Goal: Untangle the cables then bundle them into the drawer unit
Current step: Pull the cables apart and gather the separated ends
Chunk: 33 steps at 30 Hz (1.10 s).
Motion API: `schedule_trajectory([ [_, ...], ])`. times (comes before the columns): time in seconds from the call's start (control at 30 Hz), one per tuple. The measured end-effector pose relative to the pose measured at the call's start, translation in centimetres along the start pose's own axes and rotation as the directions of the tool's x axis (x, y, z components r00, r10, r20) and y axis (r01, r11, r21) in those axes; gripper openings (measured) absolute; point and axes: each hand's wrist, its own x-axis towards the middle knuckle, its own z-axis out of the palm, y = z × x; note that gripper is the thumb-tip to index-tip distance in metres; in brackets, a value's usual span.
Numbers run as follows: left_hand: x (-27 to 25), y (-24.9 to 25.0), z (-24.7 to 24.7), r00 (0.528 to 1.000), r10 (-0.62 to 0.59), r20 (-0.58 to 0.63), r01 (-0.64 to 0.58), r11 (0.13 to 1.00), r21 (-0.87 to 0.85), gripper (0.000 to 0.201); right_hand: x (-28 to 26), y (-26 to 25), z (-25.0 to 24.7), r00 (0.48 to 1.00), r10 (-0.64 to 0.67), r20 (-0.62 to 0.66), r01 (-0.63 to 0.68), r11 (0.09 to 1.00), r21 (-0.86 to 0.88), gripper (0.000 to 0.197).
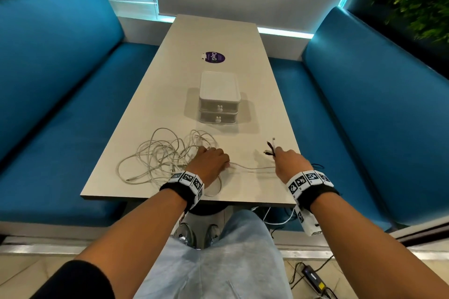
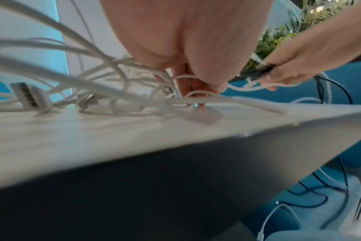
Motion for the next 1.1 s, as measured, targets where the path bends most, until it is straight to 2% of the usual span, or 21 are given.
schedule_trajectory([
  [0.1,0.3,0.2,-0.6,1.0,-0.017,-0.008,0.017,1.0,0.004,0.02,0.0,0.1,0.1,0.998,0.061,0.015,-0.062,0.996,0.065,0.025],
  [0.2,0.4,1.2,-1.2,0.998,-0.052,-0.041,0.054,0.997,0.046,0.027,0.1,-1.4,-0.1,0.997,0.073,-0.029,-0.067,0.983,0.174,0.029],
  [0.4,0.6,3.3,-2.1,0.991,-0.102,-0.084,0.11,0.988,0.104,0.032,0.3,-5.0,0.0,0.998,0.011,-0.066,0.015,0.925,0.381,0.031],
  [0.5,0.8,3.8,-2.9,0.988,-0.105,-0.116,0.112,0.992,0.055,0.032,0.2,-5.8,0.4,0.997,-0.035,-0.071,0.065,0.872,0.485,0.032],
  [0.67,1.0,3.6,-2.9,0.987,-0.106,-0.124,0.087,0.985,-0.146,0.023,0.1,-5.4,0.2,0.995,-0.046,-0.087,0.093,0.731,0.676,0.029],
  [0.73,1.2,3.5,-2.3,0.991,-0.104,-0.08,0.086,0.977,-0.194,0.014,0.0,-5.4,0.1,0.993,-0.077,-0.089,0.117,0.729,0.674,0.027],
  [0.87,1.2,3.4,-1.5,0.994,-0.092,-0.065,0.079,0.982,-0.173,0.022,0.1,-5.5,-0.1,0.99,-0.138,-0.017,0.115,0.748,0.653,0.023],
  [1.0,0.2,2.5,-1.5,0.991,-0.118,-0.055,0.113,0.99,-0.086,0.017,0.2,-5.8,0.2,0.98,-0.193,0.04,0.139,0.822,0.552,0.029],
  [1.1,-0.3,1.3,-1.8,0.994,-0.103,-0.041,0.099,0.992,-0.084,0.026,0.2,-5.6,0.5,0.981,-0.192,0.039,0.161,0.903,0.398,0.03],
])
